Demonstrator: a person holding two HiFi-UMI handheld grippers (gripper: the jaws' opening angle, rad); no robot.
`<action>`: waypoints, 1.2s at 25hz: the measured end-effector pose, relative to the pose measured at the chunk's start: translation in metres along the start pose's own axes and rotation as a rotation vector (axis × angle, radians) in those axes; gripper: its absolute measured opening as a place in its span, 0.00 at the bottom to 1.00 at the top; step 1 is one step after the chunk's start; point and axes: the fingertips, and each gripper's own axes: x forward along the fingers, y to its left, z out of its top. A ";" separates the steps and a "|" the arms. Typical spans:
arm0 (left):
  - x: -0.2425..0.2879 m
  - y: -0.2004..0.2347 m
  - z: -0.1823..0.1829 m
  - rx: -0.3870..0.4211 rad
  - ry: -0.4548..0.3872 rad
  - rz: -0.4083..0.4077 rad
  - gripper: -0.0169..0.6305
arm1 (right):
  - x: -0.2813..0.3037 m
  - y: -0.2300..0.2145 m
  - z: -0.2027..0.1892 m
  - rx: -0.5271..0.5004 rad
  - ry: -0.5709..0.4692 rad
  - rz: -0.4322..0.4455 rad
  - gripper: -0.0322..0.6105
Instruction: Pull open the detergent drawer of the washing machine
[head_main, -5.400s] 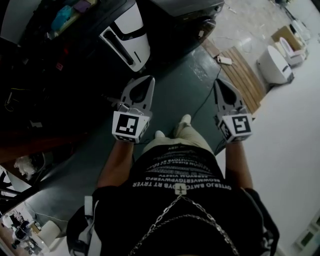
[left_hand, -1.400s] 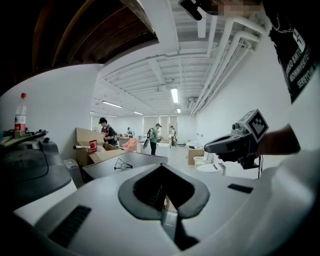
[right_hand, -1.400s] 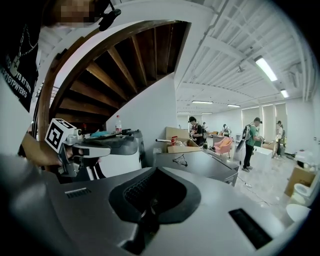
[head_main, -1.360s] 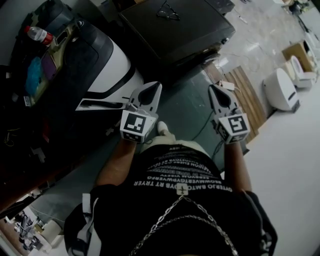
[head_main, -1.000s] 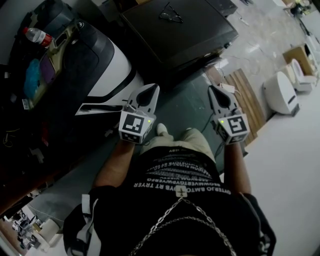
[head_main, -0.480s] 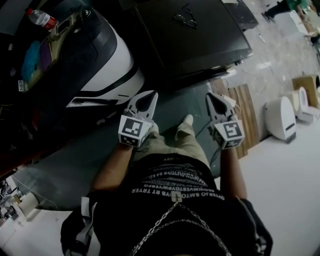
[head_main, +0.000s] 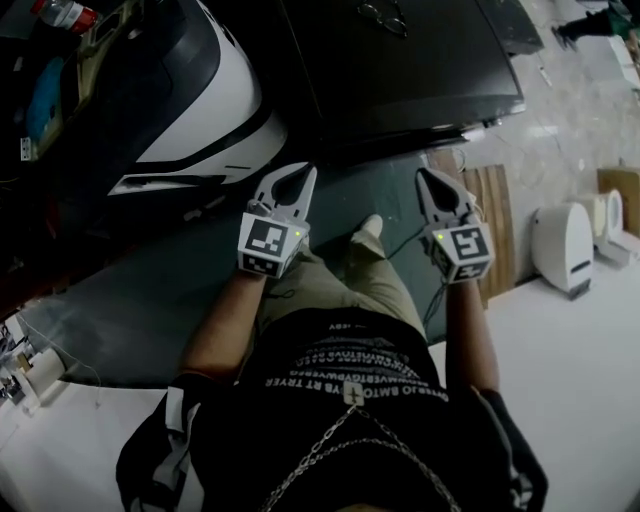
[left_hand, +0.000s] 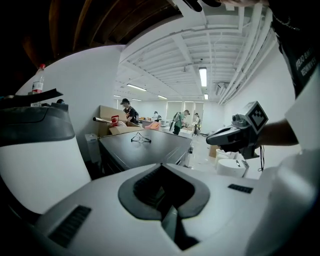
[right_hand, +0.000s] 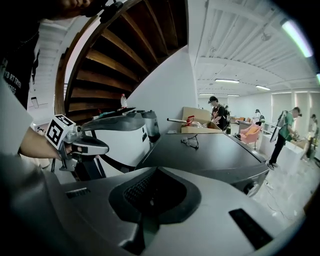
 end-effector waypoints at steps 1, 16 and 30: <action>0.005 0.000 -0.004 -0.005 0.008 0.004 0.02 | 0.004 -0.004 -0.004 -0.003 0.008 0.004 0.05; 0.063 0.007 -0.055 -0.071 0.061 0.045 0.02 | 0.069 -0.036 -0.049 -0.025 0.067 0.065 0.05; 0.100 0.015 -0.088 -0.105 0.115 0.033 0.10 | 0.111 -0.062 -0.088 -0.017 0.130 0.034 0.05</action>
